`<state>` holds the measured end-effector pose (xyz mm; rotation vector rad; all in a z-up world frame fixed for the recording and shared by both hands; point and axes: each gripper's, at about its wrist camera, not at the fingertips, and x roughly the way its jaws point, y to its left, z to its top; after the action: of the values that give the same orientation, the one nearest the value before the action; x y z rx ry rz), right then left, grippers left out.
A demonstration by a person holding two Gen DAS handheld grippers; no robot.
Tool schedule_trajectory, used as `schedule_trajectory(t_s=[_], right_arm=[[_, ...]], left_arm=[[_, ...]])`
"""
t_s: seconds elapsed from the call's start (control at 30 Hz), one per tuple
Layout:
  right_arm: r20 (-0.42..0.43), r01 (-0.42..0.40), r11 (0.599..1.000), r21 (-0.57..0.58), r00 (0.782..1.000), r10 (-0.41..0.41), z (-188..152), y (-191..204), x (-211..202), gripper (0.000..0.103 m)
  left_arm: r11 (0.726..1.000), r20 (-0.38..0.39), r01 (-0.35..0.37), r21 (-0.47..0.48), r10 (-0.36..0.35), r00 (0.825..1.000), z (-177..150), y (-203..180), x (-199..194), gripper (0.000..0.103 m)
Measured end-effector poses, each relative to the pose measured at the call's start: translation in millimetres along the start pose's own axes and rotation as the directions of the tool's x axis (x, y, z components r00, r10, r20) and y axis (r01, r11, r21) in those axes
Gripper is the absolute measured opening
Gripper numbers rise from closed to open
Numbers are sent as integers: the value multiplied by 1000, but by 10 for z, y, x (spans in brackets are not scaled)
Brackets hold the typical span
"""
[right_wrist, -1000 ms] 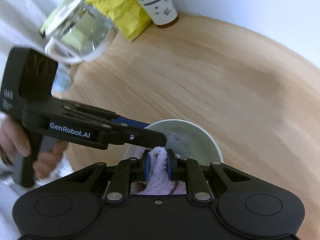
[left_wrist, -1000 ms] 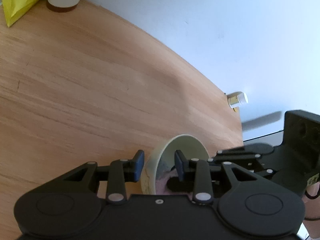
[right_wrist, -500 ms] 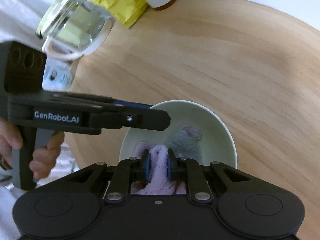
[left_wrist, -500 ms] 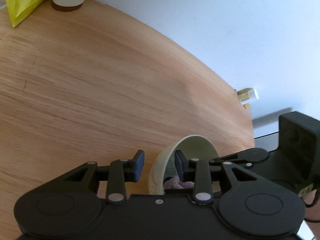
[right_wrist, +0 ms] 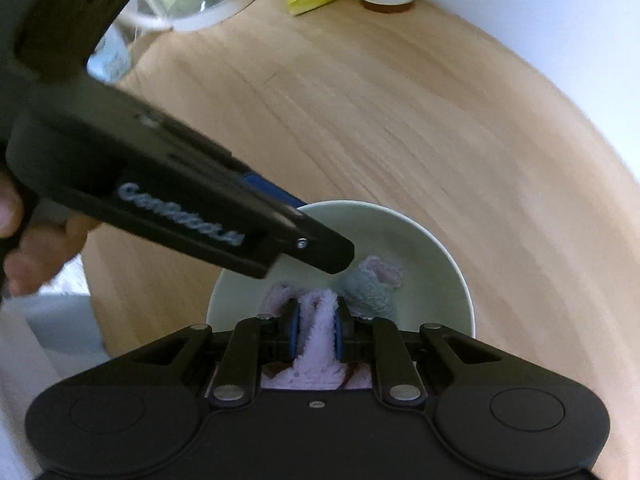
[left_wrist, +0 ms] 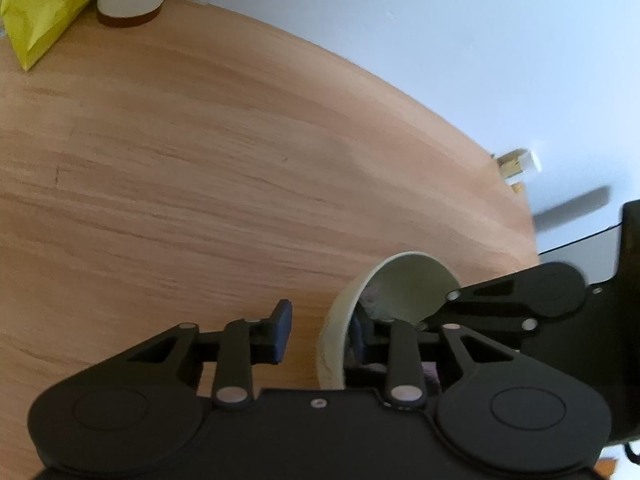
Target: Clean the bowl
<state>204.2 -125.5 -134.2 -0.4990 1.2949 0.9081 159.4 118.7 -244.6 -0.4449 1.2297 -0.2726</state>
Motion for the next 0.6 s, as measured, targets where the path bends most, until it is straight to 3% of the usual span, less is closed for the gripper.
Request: schedule_trajectory(t_s=[0.17,0.3,0.4,0.47,0.5,0.6], right_arm=[[-15,74,995,-69,997,-75,9,80,6,18],[-22,162,981,-104,986,-165,-4,88,-10,18],[-3,155,986,-58,988,-155,-12,4,-131,21],[19,131,991,-8,991,-131,-9,-92,-269,38],[28,114,993,15,993,-114,-8,-149,-347,42],[20,97,993,72,995,-99,13,-315,-552,43]], left_arm=[[999,-16,-17,39,17,1000,18,-74,29,11],[999,-22,-9,50,10,1000,-9,-66,8,10],[999,-25,-3,52,5,1000,-16,-39,-7,10],[999,-25,-2,54,3,1000,-14,-24,-9,10],[999,-24,-2,54,3,1000,-12,-16,-7,10],[999,-27,5,45,-4,1000,9,17,-2,10]])
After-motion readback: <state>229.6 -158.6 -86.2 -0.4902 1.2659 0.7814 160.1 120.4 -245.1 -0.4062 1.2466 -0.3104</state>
